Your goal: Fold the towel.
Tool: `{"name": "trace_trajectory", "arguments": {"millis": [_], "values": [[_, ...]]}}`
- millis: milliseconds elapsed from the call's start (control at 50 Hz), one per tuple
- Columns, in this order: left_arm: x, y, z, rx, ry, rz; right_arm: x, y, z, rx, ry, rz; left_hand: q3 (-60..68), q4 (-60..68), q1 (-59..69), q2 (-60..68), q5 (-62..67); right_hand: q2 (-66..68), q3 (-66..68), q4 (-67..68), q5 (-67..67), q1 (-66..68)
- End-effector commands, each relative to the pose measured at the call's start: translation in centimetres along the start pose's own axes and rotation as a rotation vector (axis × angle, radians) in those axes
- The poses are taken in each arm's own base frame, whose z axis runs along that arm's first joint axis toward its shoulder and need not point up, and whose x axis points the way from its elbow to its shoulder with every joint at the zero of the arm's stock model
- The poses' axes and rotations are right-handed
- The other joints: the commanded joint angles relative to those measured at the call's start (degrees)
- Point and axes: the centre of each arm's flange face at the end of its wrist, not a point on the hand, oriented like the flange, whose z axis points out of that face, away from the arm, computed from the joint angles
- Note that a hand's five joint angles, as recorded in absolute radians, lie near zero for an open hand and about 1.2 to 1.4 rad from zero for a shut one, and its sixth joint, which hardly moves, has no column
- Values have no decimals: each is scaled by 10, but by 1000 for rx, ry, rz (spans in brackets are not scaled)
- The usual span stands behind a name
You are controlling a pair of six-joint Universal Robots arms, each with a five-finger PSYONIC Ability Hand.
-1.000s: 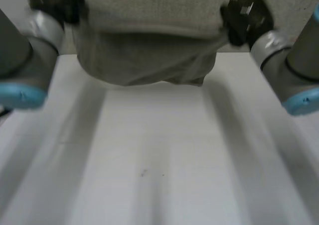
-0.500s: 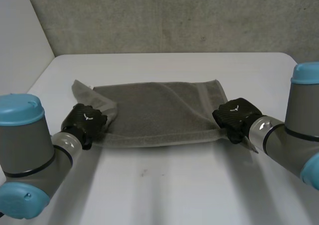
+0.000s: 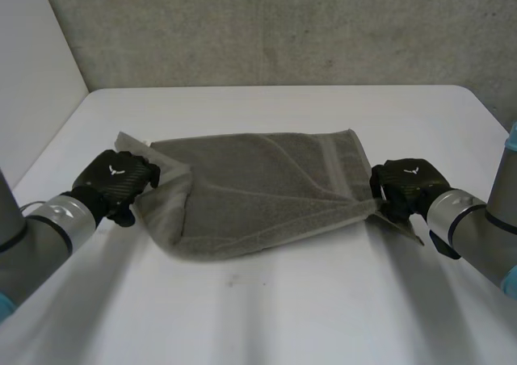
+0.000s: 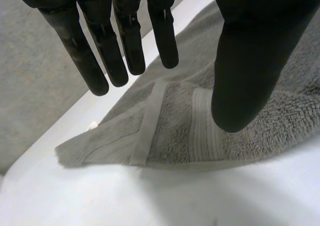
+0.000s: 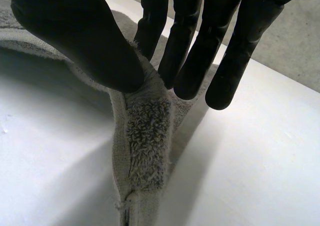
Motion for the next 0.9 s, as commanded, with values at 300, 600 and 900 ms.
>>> {"name": "trace_trajectory", "arguments": {"millis": [300, 600, 900], "values": [[-9, 37, 42, 59, 141, -44, 12, 1, 4, 4, 30, 29, 97, 97, 96, 97, 97, 122, 118, 115, 131, 252], [-18, 42, 70, 90, 128, 3, 8, 2, 3, 1, 20, 27, 77, 77, 75, 77, 77, 122, 118, 115, 131, 252], [-13, 59, 82, 61, 142, 98, 8, 5, 5, -2, 19, 28, 72, 72, 70, 72, 72, 122, 118, 115, 131, 252]]}}
